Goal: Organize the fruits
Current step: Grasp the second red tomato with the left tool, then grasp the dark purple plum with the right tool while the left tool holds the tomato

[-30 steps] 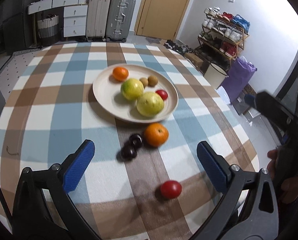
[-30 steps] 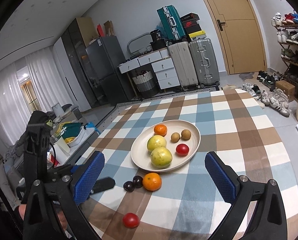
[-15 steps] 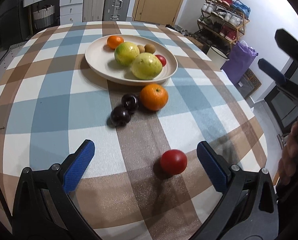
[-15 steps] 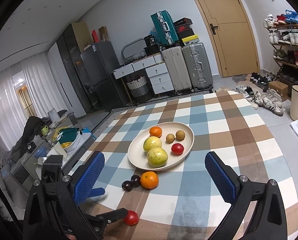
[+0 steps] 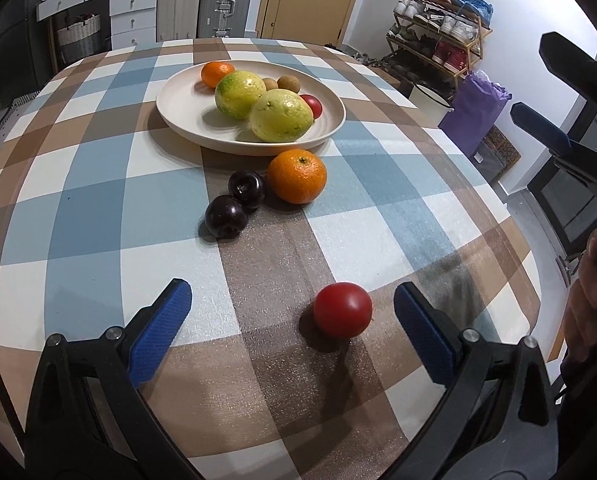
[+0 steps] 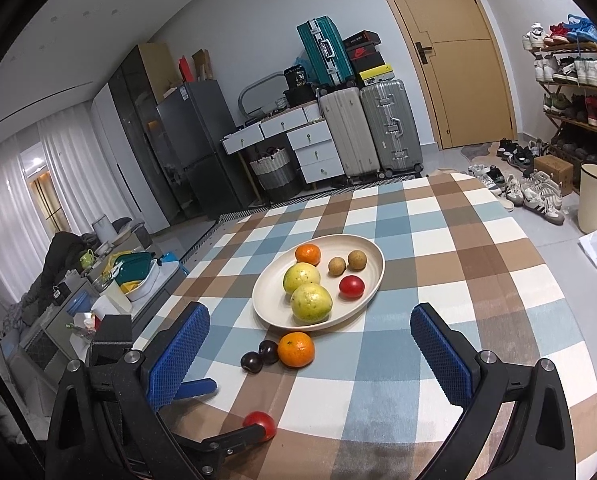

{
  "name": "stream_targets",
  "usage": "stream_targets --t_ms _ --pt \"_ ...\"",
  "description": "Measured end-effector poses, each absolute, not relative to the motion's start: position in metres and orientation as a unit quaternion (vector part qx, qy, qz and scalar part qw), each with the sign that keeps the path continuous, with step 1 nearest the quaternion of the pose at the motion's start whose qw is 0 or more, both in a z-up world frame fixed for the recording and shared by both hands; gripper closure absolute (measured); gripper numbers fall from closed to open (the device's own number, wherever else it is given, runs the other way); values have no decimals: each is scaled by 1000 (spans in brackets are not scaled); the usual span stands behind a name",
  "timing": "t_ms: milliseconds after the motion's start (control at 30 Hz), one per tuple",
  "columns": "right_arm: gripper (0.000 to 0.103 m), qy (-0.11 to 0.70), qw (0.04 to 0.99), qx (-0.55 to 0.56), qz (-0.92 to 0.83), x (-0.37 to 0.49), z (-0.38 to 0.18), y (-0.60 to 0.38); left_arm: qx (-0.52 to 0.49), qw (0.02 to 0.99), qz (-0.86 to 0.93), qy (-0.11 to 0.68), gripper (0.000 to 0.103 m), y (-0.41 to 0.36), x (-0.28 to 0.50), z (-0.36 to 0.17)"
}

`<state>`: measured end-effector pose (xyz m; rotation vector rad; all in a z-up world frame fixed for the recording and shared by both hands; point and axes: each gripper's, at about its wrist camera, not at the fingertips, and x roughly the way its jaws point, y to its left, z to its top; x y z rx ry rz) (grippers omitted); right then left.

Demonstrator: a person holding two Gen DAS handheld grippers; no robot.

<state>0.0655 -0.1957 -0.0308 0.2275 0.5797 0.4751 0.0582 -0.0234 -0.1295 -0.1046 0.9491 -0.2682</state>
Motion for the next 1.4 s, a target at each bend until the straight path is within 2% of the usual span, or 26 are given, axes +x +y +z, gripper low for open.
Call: stream_targets --t_ms 133,233,300,333,400,800,1400 --pt "1 285 924 108 233 65 -33 -195 -48 877 -140 458 13 -27 57 -132" --pt "1 288 923 107 233 64 -35 -195 -47 872 -155 462 28 -31 56 -135" --pt "1 290 922 108 233 64 -37 -195 -53 869 -167 463 48 -31 55 -135" --pt "1 291 922 108 233 64 -37 -195 -59 866 -178 463 53 -31 56 -136" --pt "1 294 921 108 233 65 -38 -195 -70 861 -195 464 74 -30 55 -136" --pt "1 331 906 106 242 71 -54 -182 -107 873 -173 443 74 9 48 -120" --pt "3 411 862 95 280 86 -104 -125 -76 911 -74 399 74 72 40 -93"
